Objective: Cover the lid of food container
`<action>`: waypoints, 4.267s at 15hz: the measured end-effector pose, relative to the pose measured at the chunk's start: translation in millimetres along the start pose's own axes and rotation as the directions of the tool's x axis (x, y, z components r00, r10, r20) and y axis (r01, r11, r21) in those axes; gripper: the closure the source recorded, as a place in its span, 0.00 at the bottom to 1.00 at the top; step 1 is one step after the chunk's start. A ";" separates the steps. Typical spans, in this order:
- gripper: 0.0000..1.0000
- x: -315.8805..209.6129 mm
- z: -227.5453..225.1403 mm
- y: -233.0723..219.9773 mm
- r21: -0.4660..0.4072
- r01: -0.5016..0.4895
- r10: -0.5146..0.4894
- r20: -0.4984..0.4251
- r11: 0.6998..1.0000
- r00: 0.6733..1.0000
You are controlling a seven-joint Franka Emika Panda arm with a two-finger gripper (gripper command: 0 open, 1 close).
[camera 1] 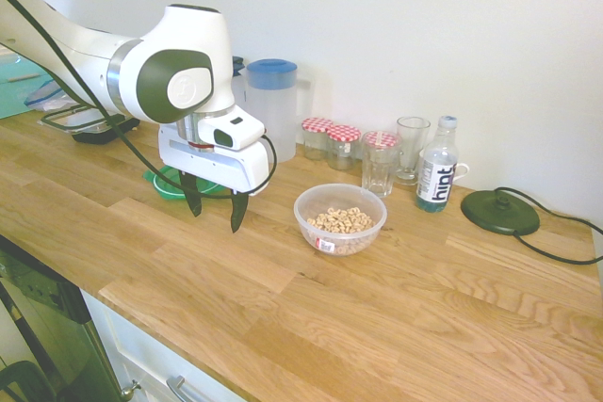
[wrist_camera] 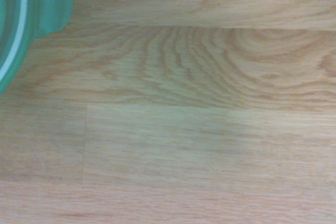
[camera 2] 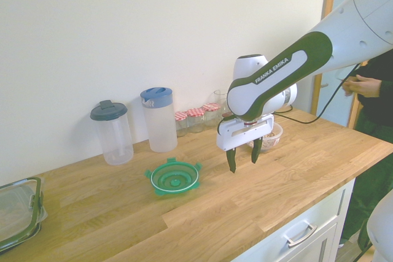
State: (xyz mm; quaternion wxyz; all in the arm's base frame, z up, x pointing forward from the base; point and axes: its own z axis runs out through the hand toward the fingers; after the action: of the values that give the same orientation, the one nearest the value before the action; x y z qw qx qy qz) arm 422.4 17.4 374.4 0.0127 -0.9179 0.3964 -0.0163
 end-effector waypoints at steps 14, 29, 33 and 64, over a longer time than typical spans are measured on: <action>0.00 69.8 12.1 -68.4 0.326 -0.090 -0.041 0.376 0.941 0.926; 1.00 73.3 65.8 -116.4 0.403 -0.236 -0.039 0.567 0.884 0.823; 1.00 69.7 76.2 -117.9 0.428 -0.292 -0.040 0.617 0.855 0.786; 1.00 64.3 -127.1 -107.3 0.171 0.055 -0.105 0.298 0.984 0.949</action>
State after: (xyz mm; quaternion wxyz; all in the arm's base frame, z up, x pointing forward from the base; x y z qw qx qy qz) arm 539.4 42.8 506.6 0.1473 -0.9206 0.3493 0.0937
